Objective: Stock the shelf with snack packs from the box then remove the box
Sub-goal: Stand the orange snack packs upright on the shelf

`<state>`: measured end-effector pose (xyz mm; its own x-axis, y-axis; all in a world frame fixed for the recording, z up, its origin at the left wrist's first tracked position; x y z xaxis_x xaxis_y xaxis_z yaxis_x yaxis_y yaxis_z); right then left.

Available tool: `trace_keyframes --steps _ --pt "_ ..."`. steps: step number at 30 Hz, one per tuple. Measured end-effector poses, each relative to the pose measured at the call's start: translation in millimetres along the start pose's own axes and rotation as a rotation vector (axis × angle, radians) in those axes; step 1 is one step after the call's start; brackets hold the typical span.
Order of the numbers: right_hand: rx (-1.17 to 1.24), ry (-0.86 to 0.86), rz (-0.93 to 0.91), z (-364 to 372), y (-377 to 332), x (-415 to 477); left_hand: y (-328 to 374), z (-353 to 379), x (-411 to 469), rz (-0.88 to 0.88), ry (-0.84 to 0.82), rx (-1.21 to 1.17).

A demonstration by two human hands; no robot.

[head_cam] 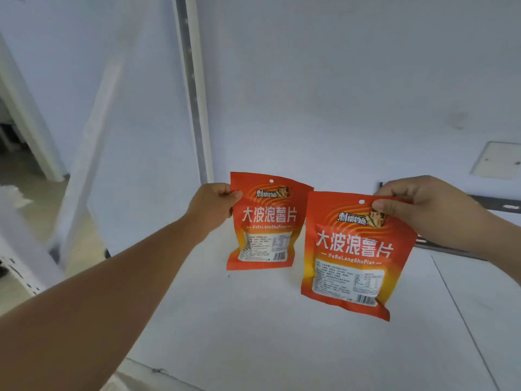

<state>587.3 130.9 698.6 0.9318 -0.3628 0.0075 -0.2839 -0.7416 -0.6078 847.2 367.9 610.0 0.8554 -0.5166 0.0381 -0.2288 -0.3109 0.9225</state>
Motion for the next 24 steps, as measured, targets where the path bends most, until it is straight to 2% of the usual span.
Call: trace_keyframes --steps 4,14,21,24 --pt "-0.002 -0.015 0.043 16.0 3.0 40.1 -11.3 -10.5 53.8 -0.014 -0.008 -0.024" --pt "-0.017 0.077 0.145 51.5 -2.4 108.5 -23.3 -16.7 192.4 0.035 -0.109 -0.102" --pt "0.067 0.086 0.170 77.9 -15.2 142.0 -59.1 -6.2 229.6 -0.011 -0.183 -0.088" --pt "0.064 0.073 0.147 83.7 -19.2 152.2 -63.7 -4.0 236.8 -0.009 -0.151 -0.093"
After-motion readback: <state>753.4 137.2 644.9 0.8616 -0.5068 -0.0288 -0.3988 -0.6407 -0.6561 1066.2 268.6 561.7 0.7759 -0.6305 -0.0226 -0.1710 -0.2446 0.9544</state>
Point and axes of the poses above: each hand's wrist, its own x-axis towards the middle knuckle, its own z-axis out of the palm, y = z × x, the point moved 2 cm from there along x, towards the middle knuckle, and after that the axes turned 7 degrees about -y, right-handed, at the moved point
